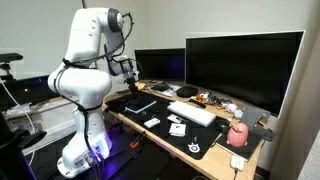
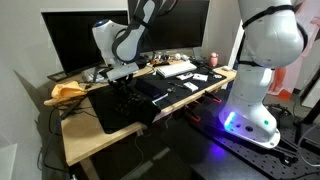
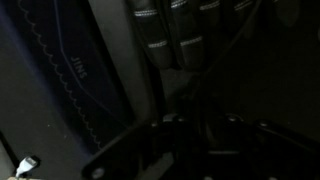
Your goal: Pull the cable to the right
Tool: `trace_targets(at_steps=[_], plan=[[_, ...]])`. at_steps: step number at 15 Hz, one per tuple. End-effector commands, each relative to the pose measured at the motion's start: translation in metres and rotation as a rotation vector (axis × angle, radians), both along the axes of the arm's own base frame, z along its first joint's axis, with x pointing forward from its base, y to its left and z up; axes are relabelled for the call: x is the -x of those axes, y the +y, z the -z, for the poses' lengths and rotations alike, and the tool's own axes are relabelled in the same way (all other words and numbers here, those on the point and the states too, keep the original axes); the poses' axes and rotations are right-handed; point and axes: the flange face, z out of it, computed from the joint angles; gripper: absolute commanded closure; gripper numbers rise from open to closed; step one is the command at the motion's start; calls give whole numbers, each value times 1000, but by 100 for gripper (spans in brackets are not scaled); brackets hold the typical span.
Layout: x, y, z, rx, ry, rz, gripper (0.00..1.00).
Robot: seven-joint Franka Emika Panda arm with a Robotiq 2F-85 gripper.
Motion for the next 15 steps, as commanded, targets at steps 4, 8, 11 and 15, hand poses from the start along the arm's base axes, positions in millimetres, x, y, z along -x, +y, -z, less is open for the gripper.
trace_targets(at_steps=[4, 8, 11, 15], plan=[[1, -2, -34, 11, -9, -5, 18], [5, 4, -55, -1, -38, -25, 0], [10, 12, -71, -16, -49, -66, 0], [24, 20, -84, -28, -17, -133, 0]])
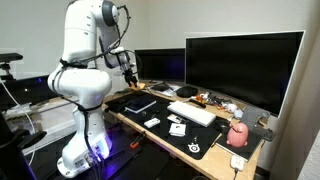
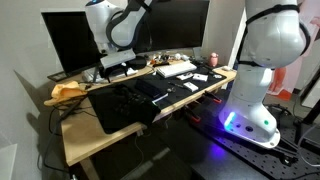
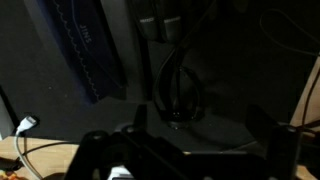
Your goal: Pull the cable to the right
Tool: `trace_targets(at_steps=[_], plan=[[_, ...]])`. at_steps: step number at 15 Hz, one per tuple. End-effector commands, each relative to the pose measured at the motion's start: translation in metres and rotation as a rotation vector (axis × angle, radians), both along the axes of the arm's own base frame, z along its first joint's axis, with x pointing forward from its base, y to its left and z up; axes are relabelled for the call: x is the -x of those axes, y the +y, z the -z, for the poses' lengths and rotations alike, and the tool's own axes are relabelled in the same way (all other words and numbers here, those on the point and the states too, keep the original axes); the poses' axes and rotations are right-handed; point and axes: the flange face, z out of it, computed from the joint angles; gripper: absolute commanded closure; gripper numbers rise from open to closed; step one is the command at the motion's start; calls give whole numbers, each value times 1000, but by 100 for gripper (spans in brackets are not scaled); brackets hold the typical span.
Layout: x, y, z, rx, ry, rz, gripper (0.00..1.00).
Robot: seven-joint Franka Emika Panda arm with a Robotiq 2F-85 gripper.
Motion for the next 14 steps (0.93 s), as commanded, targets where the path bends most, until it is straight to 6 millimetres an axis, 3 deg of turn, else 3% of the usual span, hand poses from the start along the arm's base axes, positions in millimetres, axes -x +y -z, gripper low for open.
trace_targets(at_steps=[1, 10, 13, 14], plan=[[24, 1, -20, 0, 57, -63, 0], [85, 2, -61, -27, 239, -312, 0], [94, -6, -75, -15, 279, -346, 0], [82, 5, -63, -18, 260, -326, 0]])
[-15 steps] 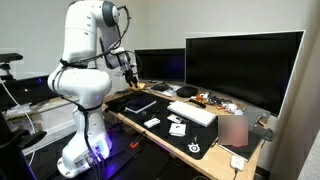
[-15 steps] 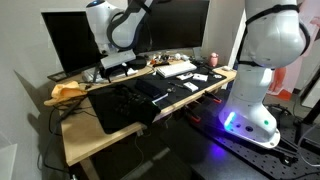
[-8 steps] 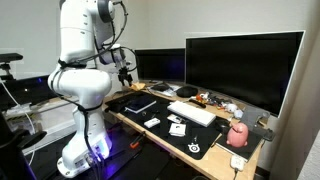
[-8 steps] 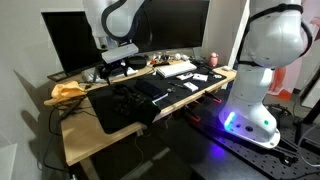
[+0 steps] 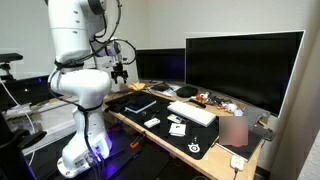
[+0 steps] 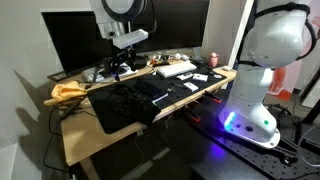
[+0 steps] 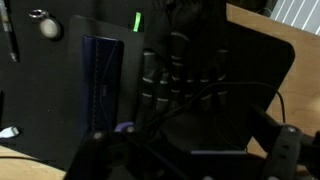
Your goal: Pull the cable to the right
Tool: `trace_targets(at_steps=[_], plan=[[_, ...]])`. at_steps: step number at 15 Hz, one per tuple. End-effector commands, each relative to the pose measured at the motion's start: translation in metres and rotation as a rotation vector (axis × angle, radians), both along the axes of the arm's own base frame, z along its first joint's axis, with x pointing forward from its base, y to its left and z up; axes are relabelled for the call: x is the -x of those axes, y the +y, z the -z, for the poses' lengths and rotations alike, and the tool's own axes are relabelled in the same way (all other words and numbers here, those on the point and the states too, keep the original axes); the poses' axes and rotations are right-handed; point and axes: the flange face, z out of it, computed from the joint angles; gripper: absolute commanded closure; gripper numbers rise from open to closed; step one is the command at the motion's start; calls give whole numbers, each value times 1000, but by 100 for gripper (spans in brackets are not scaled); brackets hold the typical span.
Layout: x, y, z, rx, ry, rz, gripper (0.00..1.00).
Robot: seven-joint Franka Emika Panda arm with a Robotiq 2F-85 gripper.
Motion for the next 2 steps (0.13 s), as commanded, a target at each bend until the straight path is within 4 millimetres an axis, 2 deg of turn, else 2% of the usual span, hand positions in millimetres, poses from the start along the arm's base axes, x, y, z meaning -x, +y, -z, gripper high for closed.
trace_targets(at_steps=[1, 2], plan=[[2, -3, -5, 3, 5, -8, 0], [3, -4, -7, 5, 5, -8, 0]])
